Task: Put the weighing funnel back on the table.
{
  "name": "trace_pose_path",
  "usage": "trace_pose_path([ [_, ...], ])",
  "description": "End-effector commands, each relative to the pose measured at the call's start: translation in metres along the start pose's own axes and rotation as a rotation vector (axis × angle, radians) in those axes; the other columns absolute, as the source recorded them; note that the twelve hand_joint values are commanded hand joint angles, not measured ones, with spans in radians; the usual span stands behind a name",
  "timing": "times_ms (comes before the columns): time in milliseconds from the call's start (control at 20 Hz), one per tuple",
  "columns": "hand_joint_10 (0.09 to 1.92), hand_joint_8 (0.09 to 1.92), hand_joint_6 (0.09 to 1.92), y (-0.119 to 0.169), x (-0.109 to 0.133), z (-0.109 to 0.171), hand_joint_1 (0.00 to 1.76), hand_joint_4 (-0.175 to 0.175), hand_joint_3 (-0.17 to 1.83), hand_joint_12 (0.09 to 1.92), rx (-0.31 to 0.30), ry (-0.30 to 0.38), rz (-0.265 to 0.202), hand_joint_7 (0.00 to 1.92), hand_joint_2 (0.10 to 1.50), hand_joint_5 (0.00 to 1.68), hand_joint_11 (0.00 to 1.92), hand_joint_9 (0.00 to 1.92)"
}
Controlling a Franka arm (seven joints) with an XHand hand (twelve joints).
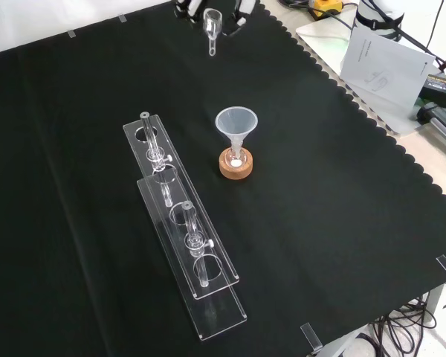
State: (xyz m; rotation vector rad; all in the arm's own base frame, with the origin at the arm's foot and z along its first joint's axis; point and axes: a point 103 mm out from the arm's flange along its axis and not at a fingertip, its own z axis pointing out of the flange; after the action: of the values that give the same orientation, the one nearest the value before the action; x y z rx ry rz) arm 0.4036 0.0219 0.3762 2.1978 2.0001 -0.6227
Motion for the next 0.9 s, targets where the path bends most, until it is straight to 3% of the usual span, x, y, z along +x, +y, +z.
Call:
trace_pose_path([
  [50,0.32,0.63,0.75,0.015,-0.023,0.0,1.11,0.175,0.68,1.08,0.012,0.095,-0.012,0.65,0.66,1.23,0.73,0.98],
  [500,0.31,0.63,0.75,0.054,-0.063,0.029,1.11,0.175,0.68,1.08,0.056,0.169,0.002,0.64,0.66,1.23,0.73,0.98],
  [900,0.31,0.63,0.75,0.102,-0.078,0.069,1.11,0.175,0.68,1.08,0.11,0.187,-0.018,0.64,0.66,1.23,0.72,0.98],
])
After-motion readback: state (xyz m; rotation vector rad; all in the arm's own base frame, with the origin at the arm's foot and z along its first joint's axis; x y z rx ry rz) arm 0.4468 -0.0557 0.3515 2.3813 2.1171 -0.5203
